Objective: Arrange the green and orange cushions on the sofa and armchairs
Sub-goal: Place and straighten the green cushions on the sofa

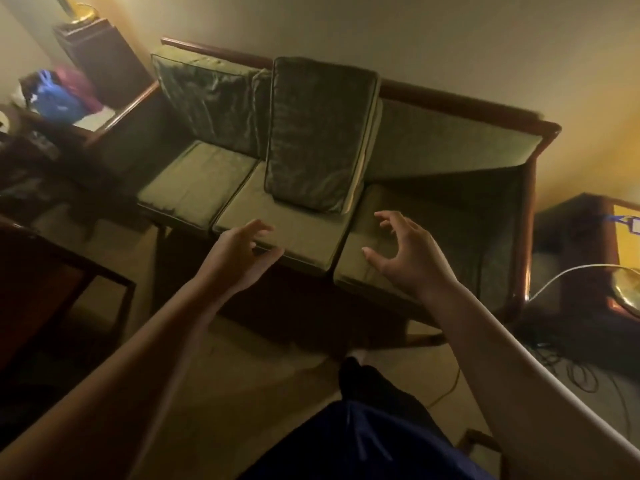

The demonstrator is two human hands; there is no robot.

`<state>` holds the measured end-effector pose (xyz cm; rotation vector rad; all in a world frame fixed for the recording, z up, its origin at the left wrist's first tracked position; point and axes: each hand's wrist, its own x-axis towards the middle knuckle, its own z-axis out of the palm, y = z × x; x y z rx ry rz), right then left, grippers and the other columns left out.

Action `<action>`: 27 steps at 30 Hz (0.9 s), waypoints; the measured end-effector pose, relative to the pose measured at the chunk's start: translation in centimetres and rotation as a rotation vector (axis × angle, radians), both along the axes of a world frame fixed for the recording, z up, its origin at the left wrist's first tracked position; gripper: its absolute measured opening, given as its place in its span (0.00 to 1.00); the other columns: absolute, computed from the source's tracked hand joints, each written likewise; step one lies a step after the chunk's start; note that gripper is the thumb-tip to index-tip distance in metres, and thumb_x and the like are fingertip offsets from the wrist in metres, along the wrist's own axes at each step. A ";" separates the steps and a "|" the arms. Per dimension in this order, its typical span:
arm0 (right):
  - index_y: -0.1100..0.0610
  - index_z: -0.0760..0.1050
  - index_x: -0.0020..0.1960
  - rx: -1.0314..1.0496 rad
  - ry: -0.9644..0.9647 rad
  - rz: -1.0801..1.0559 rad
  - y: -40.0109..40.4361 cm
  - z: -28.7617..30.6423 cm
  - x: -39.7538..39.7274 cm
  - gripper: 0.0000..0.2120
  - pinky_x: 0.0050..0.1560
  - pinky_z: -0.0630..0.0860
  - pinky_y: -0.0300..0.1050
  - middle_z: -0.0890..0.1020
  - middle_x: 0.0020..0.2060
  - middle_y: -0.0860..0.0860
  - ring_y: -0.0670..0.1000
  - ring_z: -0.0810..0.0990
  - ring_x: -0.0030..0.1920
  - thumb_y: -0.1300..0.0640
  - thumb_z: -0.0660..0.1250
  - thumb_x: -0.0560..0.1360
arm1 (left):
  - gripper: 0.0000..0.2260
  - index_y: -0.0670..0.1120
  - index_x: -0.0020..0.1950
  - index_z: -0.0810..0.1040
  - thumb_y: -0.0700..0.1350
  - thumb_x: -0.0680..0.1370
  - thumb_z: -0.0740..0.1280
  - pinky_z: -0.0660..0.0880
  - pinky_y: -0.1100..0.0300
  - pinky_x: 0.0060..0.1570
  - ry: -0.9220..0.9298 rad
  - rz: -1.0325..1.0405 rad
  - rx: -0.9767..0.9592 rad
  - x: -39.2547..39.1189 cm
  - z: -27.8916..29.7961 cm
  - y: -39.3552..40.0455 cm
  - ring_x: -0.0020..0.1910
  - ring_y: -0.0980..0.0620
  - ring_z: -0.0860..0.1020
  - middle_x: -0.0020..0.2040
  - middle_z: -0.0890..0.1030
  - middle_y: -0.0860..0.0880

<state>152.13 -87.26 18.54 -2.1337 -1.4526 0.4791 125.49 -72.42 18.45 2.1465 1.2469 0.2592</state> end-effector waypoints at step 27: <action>0.56 0.72 0.70 -0.182 -0.462 0.622 70.7 -14.2 7.8 0.29 0.67 0.72 0.57 0.78 0.62 0.57 0.59 0.74 0.64 0.47 0.72 0.72 | 0.23 0.44 0.65 0.74 0.54 0.75 0.74 0.72 0.58 0.49 -0.018 0.277 -0.500 14.7 -19.6 56.4 0.54 0.49 0.78 0.57 0.79 0.49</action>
